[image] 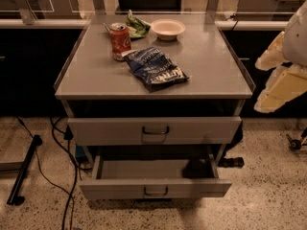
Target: Close middle drawer
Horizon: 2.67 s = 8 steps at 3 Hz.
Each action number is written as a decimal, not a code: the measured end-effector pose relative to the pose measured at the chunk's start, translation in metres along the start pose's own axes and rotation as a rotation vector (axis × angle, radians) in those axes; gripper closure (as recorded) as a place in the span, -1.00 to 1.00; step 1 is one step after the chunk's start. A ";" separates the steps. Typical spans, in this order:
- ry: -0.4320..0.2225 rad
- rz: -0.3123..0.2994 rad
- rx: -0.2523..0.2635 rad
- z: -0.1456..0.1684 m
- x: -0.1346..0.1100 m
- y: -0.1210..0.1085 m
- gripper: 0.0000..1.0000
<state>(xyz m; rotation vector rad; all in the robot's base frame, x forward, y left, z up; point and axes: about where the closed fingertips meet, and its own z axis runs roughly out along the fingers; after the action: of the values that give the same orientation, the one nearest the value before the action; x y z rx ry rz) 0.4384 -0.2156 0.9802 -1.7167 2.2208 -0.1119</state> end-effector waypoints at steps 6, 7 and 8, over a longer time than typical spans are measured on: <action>-0.155 0.065 -0.014 0.174 0.027 0.062 1.00; -0.150 0.105 -0.012 0.240 0.055 0.079 1.00; -0.156 0.137 -0.024 0.287 0.070 0.090 1.00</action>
Offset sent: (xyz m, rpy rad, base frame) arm -0.0173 0.0064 -0.1094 0.1335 -0.0474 -0.0249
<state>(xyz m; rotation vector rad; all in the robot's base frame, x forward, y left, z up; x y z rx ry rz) 0.4273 -0.2183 0.6713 -1.5239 2.2232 0.0781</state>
